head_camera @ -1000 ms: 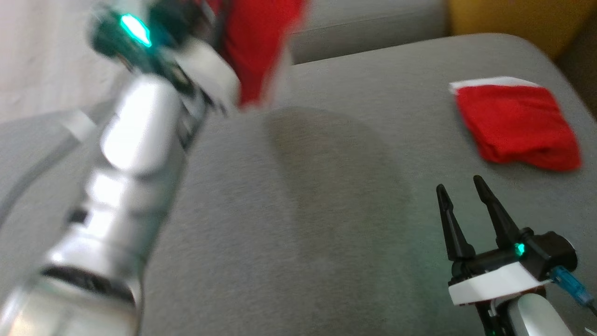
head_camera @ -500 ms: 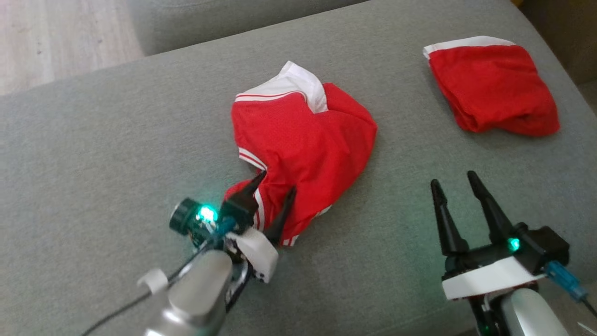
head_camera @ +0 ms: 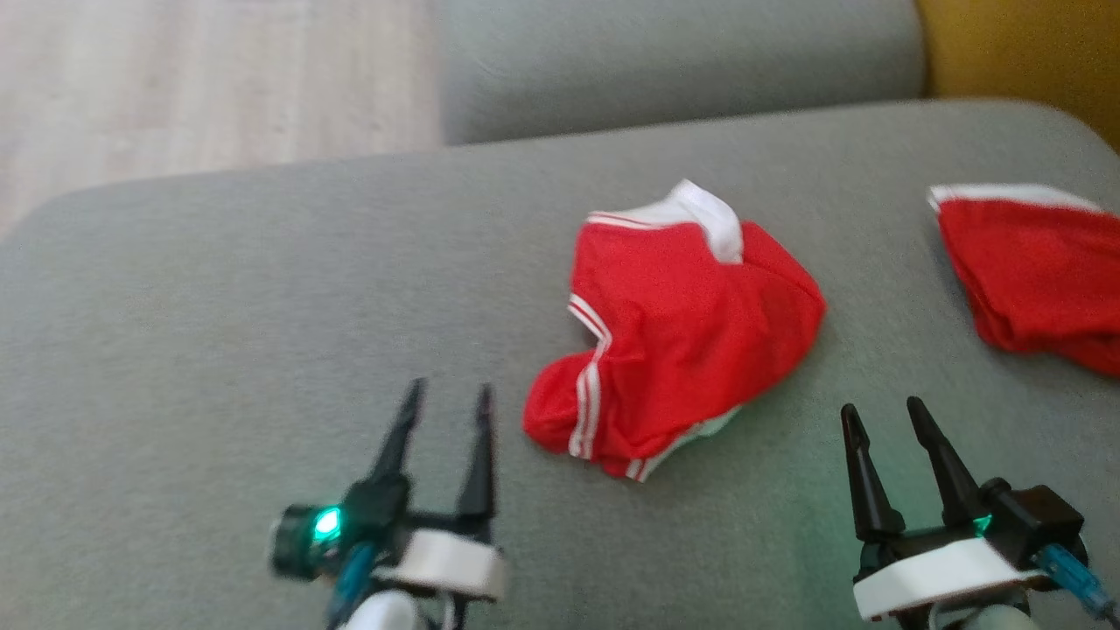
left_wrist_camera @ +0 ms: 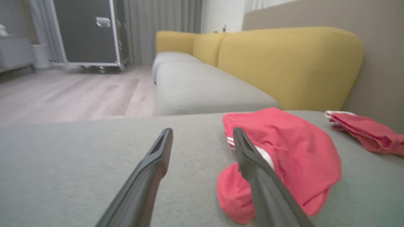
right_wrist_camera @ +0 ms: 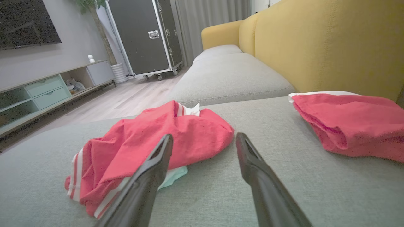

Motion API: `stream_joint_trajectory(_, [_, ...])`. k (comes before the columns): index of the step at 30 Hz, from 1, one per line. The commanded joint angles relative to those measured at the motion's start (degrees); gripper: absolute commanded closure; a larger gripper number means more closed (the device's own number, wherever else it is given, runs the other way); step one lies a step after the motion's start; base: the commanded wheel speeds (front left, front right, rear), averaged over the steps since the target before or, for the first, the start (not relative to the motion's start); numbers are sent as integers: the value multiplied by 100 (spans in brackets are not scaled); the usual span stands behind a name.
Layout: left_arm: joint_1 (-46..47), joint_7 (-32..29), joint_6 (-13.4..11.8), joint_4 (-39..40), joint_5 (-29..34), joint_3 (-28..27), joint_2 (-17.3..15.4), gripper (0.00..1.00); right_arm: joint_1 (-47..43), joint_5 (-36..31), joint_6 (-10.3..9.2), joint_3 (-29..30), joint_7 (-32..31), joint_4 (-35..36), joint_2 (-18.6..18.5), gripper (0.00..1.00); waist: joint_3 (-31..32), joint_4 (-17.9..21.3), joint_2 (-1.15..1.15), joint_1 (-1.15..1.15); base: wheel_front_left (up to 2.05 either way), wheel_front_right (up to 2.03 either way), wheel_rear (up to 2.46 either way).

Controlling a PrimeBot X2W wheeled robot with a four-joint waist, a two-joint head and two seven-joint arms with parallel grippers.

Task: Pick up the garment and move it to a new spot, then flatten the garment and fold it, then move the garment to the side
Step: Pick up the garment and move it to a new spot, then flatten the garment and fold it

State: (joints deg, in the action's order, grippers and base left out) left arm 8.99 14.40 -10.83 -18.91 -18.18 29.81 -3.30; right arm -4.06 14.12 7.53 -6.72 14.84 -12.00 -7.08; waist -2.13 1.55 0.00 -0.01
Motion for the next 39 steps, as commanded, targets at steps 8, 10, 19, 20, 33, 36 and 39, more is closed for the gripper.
stream_joint_trajectory(8, [-1226, 59, -204, 1424, 744, -1205, -130, 0, -257, -46, -4, 80, 16, 83, 81, 0, 688, -584, 0, 1, 0, 0, 0])
stream_joint_trajectory(10, [-1466, 59, -175, 1558, 867, -1325, -132, 0, -360, -132, -4, 82, 16, 108, 93, 0, 745, -592, 0, 1, 0, 0, 0])
stream_joint_trajectory(19, [-2005, 60, 56, 1641, 1138, -1573, -85, 0, -595, -441, -4, 32, 16, 289, 115, 0, 881, -567, 0, 1, 0, 0, 0])
stream_joint_trajectory(20, [-2020, 60, 83, 1624, 1155, -1583, -79, 0, -599, -455, -4, 34, 16, 298, 119, 0, 893, -563, 0, 1, 0, 0, 0])
stream_joint_trajectory(33, [-2077, 60, 238, 1500, 1269, -1652, 0, 0, -656, -452, -4, 22, 16, 323, 151, 0, 964, -537, 0, 1, 0, 0, 0])
stream_joint_trajectory(36, [-2074, 60, 246, 1504, 1291, -1661, 10, 0, -655, -448, -4, 12, 16, 324, 147, 0, 964, -525, 0, 1, 0, 0, 0])
stream_joint_trajectory(39, [-2072, 60, 255, 1508, 1304, -1655, 16, 0, -655, -442, -4, 2, 16, 325, 143, 0, 963, -522, 0, 1, 0, 0, 0])
